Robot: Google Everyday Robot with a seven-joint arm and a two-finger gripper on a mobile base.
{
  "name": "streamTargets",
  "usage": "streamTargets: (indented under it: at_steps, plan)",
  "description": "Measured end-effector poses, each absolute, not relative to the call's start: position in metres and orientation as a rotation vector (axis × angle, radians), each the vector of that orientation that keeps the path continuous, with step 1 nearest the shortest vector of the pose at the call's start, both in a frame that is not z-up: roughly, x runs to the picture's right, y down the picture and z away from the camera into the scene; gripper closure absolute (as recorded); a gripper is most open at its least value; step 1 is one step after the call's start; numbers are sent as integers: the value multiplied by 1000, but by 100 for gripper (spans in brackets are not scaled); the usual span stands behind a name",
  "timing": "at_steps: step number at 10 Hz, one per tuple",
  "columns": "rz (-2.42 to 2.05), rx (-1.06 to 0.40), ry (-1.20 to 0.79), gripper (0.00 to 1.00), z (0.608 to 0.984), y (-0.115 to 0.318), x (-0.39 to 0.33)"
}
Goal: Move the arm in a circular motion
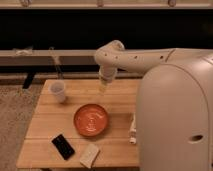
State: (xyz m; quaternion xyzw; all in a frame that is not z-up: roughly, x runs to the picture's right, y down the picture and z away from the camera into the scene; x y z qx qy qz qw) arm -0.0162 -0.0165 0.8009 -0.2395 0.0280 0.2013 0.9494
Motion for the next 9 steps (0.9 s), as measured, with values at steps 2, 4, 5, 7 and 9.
streamTargets:
  at_steps: [2, 4, 5, 7, 9]
  plan:
    - [265, -483, 9, 20, 782, -2, -88]
    - [162, -486, -28, 20, 762, 18, -127]
    - [84, -492, -64, 20, 743, 38, -150]
    - [3, -505, -103, 20, 720, 62, -169]
    - [-55, -539, -140, 20, 690, 97, -185]
